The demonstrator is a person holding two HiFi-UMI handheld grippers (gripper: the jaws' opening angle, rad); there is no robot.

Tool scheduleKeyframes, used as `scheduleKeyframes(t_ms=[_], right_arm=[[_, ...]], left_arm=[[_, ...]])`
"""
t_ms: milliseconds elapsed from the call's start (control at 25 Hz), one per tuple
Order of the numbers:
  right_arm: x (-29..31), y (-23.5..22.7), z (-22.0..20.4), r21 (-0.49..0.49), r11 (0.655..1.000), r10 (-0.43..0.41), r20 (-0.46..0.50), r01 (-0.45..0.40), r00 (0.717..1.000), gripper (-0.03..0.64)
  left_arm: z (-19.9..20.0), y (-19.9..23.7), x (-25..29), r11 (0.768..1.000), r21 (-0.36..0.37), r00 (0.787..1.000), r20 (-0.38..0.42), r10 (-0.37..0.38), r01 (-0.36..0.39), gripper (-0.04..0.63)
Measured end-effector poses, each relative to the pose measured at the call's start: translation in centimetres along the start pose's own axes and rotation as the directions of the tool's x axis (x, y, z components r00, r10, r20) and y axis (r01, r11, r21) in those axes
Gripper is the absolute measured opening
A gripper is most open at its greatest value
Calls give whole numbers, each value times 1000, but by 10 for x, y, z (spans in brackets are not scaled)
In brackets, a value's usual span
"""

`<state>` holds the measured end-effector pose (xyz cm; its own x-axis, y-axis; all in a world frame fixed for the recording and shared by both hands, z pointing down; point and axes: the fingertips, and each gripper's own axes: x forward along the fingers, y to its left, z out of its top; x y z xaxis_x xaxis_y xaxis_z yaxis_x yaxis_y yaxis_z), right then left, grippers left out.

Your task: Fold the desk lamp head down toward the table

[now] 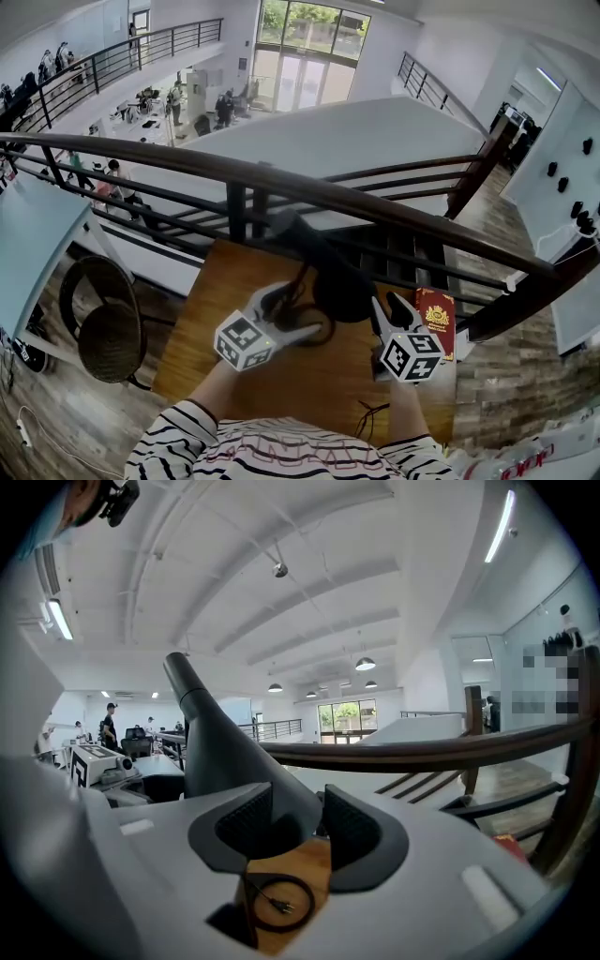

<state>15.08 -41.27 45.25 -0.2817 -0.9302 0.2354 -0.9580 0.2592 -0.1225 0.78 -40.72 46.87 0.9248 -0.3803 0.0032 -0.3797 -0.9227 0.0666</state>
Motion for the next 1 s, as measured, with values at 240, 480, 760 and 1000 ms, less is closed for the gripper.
scheduleKeyframes(t_ms=[240,480,760,1000], right_arm=[[9,11,-15,-1,1000,26,-39,-26,999,150],[13,15,-15,-3,1000,7,-29,-7,1000,114],[11,18,-16,8,1000,6,-24,-6,1000,112],[9,25,-21,35,999,2,-28,-1,1000,150]], left_arm=[[0,-3,1,1000,-5,1000,2,-8,8,458],[2,-4,1,1000,-10,1000,3,-15,15,466],[2,-6,-4,1000,-4,1000,0,-14,14,466],[0,-4,-16,1000,8,1000,-14,8,-7,462]])
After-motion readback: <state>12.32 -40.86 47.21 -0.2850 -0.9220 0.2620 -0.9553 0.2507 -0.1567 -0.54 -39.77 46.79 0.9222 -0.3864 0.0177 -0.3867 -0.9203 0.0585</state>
